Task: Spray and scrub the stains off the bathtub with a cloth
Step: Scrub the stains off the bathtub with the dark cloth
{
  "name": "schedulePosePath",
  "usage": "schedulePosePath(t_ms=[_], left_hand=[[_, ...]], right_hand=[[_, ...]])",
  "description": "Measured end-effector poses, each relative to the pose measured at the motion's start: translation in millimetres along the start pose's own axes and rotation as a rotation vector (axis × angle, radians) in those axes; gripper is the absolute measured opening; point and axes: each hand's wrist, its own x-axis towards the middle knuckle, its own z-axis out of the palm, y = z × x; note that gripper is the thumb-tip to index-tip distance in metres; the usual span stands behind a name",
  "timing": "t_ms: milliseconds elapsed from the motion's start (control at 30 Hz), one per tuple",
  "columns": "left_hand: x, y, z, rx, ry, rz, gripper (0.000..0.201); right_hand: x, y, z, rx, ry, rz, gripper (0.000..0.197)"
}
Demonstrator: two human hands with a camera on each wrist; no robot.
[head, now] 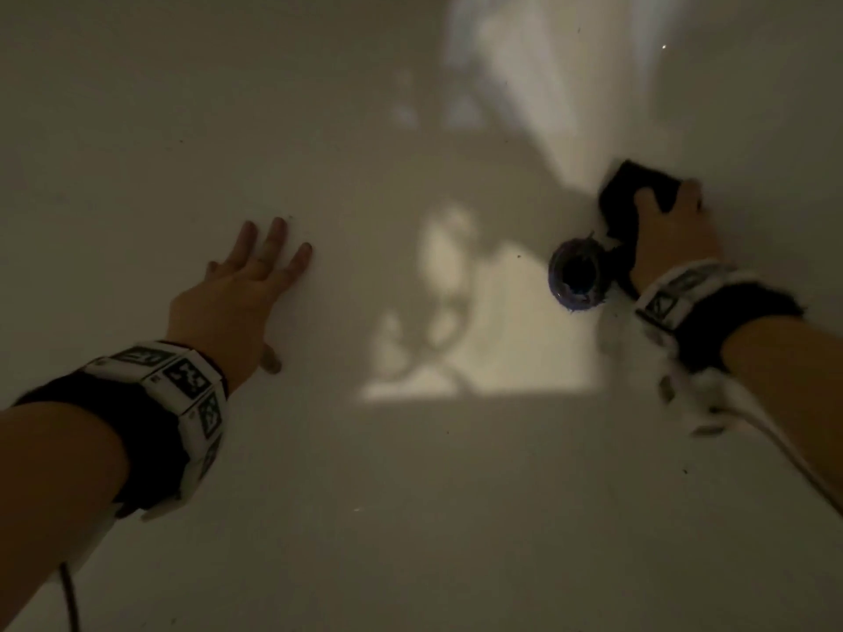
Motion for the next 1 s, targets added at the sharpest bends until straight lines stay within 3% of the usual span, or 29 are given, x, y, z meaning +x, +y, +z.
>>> schedulePosePath(t_ms=[133, 233, 267, 333, 400, 500, 600, 633, 700, 800, 900, 933, 1000], left_hand=[[-0.2, 1.0, -0.4, -0.001, -0.009, -0.009, 0.13], [-1.0, 1.4, -1.3, -0.004, -0.011, -0.008, 0.13], [-1.2, 1.3, -1.5, -0.003, -0.008, -0.006, 0.13], [-1.7, 1.2, -1.4, -0.003, 0.0, -0.004, 0.13], [-1.6, 1.3, -1.6, -0.002, 0.007, -0.004, 0.13], [-2.3, 1.9, -0.9, 0.0, 0.006, -0.006, 0.13], [-2.2, 2.2, -1.5, 0.002, 0.006, -0.002, 0.13], [-2.3, 2.3, -2.2, -0.002, 0.007, -0.001, 0.13], [-2.7, 2.2, -2.7, -0.009, 0.003, -0.002, 0.131], [-3.1, 3.0, -2.4, -0.014, 0.004, -0.004, 0.131], [-3.1, 4.0, -3.2, -0.017, -0.004, -0.006, 0.128], [-3.3, 4.2, -3.2, -0.015, -0.005, -0.008, 0.128], [-3.6, 3.3, -2.0, -0.011, 0.003, -0.008, 0.129]], right_hand=[[-40.2, -7.4, 20.0, 0.123, -0.18, -0.031, 0.061], [-45.2, 5.7, 6.0, 0.329, 0.028, 0.068, 0.036], [-40.8, 14.0, 0.7, 0.33, 0.113, 0.148, 0.042], [-34.0, 29.7, -6.2, 0.201, 0.13, 0.258, 0.065], [-36.7, 27.8, -1.7, 0.09, 0.0, 0.351, 0.081], [-45.8, -2.9, 24.2, 0.116, -0.185, 0.361, 0.092], [-49.0, -25.4, 31.4, 0.294, -0.319, 0.384, 0.074], [-49.9, -23.5, 29.5, 0.405, -0.301, 0.397, 0.064], [-55.6, -7.2, 21.2, 0.556, -0.125, 0.439, 0.048], [-79.4, 32.4, 18.2, 0.432, -0.004, 0.543, 0.048], [-112.8, 45.2, 37.2, 0.311, -0.249, 0.618, 0.067], [-120.0, 38.9, 44.7, 0.317, -0.367, 0.643, 0.072], [-124.1, 19.7, 56.5, 0.364, -0.467, 0.701, 0.074]])
